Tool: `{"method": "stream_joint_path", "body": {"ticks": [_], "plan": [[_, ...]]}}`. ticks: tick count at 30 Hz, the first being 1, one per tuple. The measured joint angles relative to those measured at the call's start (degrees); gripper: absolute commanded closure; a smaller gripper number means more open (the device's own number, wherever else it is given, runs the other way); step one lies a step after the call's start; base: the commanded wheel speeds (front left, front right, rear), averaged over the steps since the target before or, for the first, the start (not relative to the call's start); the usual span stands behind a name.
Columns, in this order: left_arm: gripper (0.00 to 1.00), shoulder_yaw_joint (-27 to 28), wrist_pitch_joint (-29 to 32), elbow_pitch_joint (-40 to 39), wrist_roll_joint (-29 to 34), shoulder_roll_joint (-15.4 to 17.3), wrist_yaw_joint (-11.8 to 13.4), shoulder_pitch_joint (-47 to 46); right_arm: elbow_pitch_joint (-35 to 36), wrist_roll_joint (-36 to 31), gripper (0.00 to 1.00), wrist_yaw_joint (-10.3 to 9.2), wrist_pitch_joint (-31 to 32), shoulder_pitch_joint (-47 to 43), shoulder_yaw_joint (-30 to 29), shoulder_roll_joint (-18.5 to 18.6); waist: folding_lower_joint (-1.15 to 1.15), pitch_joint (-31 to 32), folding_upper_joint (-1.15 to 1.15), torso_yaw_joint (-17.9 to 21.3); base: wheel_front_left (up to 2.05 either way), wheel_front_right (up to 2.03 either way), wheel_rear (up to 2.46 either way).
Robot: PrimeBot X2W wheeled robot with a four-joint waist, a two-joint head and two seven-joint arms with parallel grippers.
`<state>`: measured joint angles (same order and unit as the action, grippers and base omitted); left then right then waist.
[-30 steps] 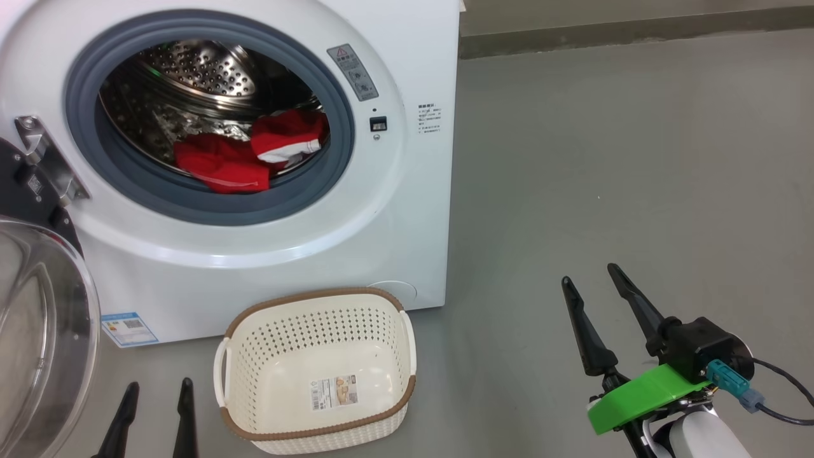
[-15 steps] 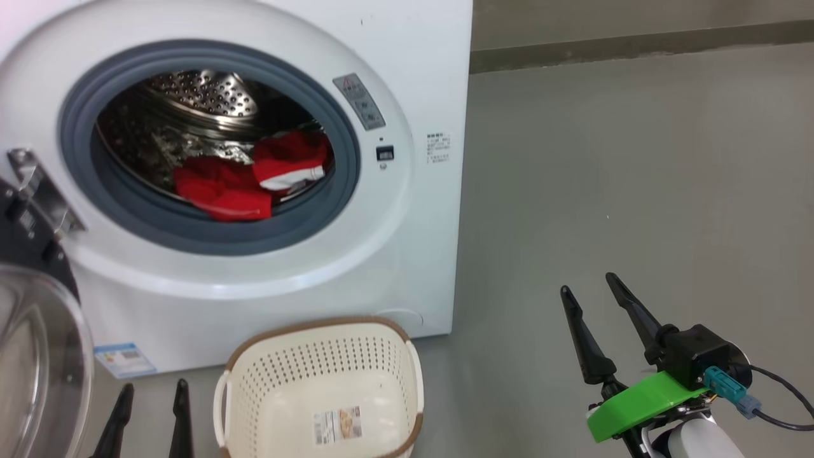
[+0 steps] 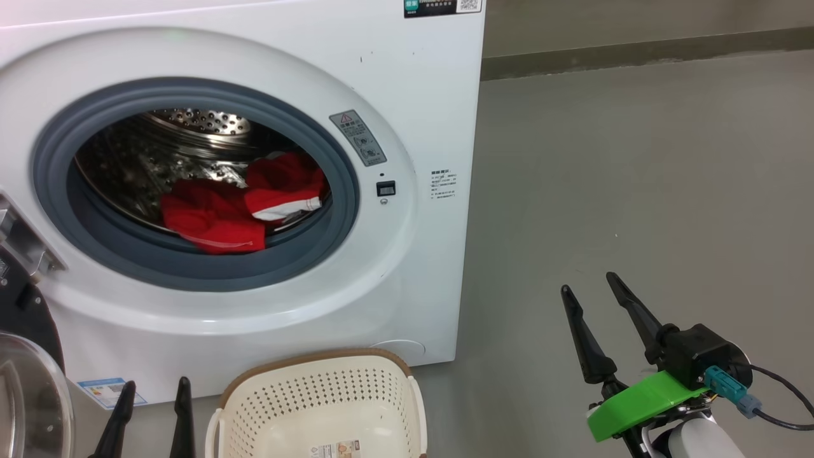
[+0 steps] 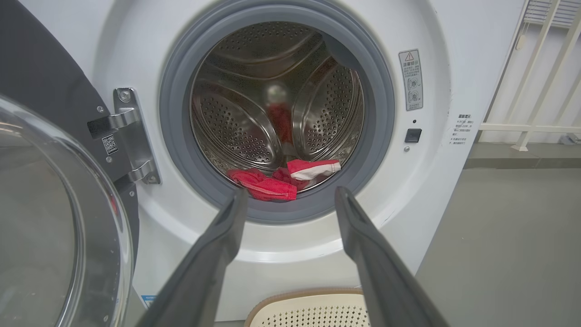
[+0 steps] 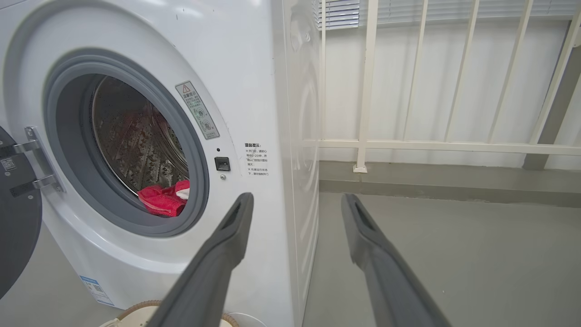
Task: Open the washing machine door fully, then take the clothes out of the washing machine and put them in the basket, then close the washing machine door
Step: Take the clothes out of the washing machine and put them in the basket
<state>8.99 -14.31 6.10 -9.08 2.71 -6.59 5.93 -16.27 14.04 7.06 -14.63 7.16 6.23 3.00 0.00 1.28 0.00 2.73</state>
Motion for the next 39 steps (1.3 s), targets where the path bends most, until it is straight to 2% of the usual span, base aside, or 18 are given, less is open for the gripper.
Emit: {"method": "stream_joint_path", "body": {"ticks": [20,32,39], "plan": [[0.0,-0.6,0.0,-0.9,-0.2,-0.1,0.6,0.0,0.0,0.1,0.0,0.0,0.0,0.0,-0.1,0.0,0.0,0.0,0.0,-0.4,0.0,0.0,0.0],[0.0,-2.1,0.0,-1.2,-2.9,-0.1,0.6,0.0,0.0,0.1,0.0,0.0,0.0,0.0,-0.4,0.0,0.0,-0.7,0.0,-0.7,0.0,0.0,0.0],[0.0,-3.3,0.0,-0.7,-1.8,-0.1,0.8,-2.0,0.1,0.1,0.0,0.0,0.0,0.0,-0.4,0.2,0.0,-2.2,0.0,-1.6,0.0,0.0,0.0]]}}
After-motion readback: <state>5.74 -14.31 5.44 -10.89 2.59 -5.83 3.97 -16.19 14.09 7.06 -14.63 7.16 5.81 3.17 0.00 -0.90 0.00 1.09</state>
